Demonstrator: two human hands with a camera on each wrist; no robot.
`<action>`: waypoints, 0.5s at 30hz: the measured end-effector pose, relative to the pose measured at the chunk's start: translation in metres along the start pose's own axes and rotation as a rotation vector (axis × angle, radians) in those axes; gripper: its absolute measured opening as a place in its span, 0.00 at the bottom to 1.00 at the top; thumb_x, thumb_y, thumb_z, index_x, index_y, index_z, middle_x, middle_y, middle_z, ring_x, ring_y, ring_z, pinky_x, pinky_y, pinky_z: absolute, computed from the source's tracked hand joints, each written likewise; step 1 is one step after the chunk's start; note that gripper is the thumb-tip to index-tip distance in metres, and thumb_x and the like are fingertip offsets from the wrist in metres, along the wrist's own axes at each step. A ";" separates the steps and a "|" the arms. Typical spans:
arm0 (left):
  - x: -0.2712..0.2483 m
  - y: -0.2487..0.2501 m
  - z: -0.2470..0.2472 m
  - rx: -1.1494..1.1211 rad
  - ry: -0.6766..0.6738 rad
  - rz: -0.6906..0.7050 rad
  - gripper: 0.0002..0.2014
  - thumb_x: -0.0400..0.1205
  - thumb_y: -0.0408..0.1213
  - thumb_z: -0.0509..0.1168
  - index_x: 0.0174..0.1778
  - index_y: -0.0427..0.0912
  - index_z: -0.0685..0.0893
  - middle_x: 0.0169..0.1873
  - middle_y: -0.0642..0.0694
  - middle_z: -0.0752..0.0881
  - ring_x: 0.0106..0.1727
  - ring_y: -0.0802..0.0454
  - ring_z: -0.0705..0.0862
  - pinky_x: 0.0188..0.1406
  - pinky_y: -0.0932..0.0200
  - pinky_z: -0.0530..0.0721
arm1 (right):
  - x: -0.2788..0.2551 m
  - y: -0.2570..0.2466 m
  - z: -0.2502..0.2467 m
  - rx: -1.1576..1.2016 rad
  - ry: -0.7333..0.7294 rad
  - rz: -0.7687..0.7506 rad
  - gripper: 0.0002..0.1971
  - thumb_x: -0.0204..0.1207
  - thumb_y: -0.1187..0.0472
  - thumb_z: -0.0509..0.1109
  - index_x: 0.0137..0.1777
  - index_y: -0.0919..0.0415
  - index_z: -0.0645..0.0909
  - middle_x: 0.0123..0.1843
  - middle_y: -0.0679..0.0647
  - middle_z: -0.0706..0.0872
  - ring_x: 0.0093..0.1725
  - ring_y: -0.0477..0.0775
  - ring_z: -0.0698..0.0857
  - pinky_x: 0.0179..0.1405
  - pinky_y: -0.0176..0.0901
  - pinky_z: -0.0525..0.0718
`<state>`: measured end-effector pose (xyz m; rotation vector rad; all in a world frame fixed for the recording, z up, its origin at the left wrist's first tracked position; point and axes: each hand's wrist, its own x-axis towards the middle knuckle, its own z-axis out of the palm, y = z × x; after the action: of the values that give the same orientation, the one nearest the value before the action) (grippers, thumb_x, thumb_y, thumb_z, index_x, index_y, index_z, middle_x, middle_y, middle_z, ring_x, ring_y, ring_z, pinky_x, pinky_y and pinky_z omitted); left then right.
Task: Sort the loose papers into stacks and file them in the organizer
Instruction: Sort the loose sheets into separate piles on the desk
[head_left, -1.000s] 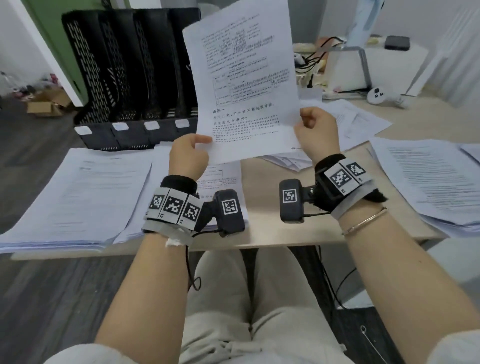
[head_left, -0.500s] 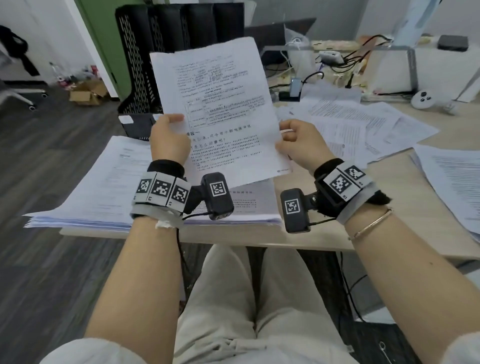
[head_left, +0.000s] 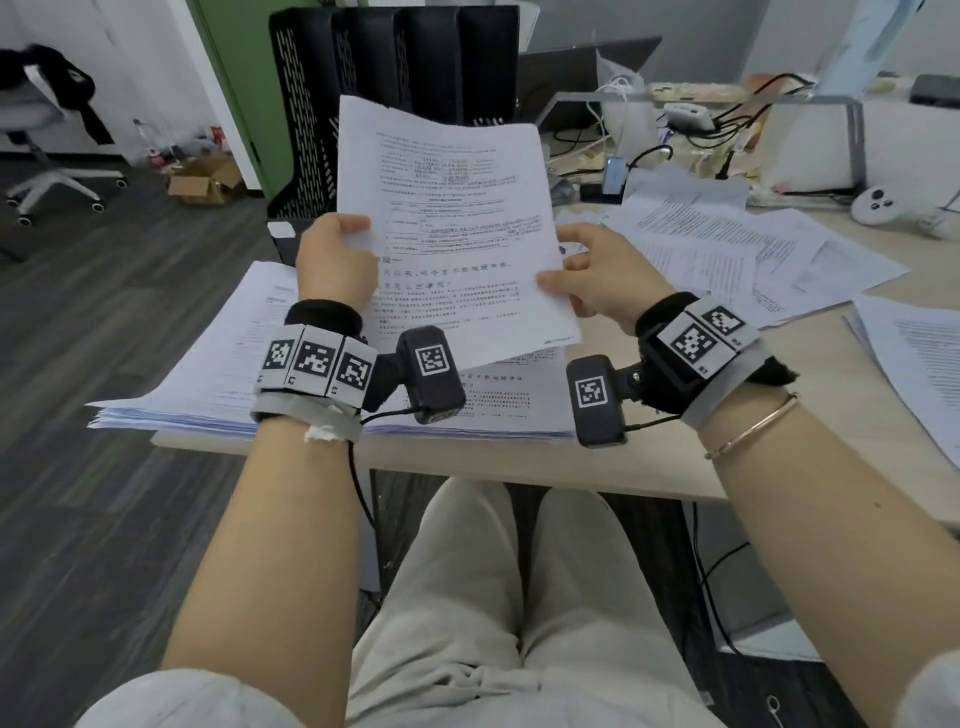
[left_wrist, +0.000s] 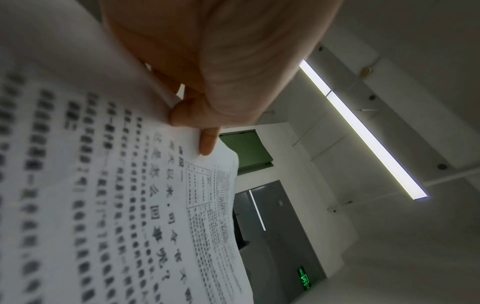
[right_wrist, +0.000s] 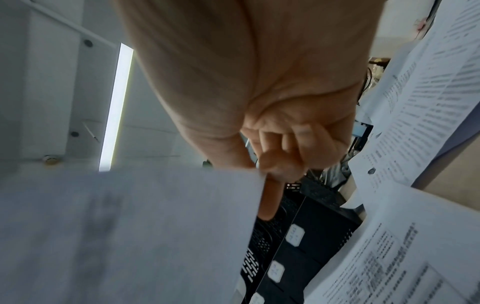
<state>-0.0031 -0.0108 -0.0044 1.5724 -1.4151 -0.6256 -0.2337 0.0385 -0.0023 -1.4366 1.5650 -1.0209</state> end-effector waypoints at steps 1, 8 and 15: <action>-0.003 0.002 0.003 -0.015 -0.024 -0.008 0.26 0.77 0.19 0.51 0.71 0.39 0.74 0.71 0.41 0.74 0.71 0.47 0.73 0.70 0.59 0.73 | -0.002 0.002 -0.004 0.006 0.016 0.013 0.25 0.77 0.68 0.69 0.74 0.61 0.69 0.56 0.71 0.85 0.45 0.72 0.85 0.33 0.43 0.78; -0.017 0.006 0.019 0.041 -0.123 0.022 0.26 0.79 0.20 0.50 0.73 0.38 0.74 0.72 0.42 0.73 0.73 0.47 0.72 0.72 0.59 0.70 | -0.014 0.018 -0.022 -0.022 0.038 0.093 0.17 0.81 0.69 0.64 0.69 0.60 0.74 0.38 0.58 0.83 0.29 0.51 0.78 0.24 0.37 0.73; -0.019 -0.011 0.016 0.162 -0.204 -0.062 0.25 0.80 0.21 0.51 0.74 0.38 0.74 0.75 0.40 0.72 0.75 0.45 0.70 0.75 0.53 0.69 | -0.024 0.035 -0.006 -0.072 -0.069 0.224 0.16 0.76 0.71 0.69 0.62 0.59 0.75 0.31 0.56 0.82 0.23 0.46 0.77 0.21 0.35 0.76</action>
<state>-0.0155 0.0022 -0.0252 1.7232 -1.6066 -0.7415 -0.2508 0.0647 -0.0318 -1.2951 1.6836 -0.7832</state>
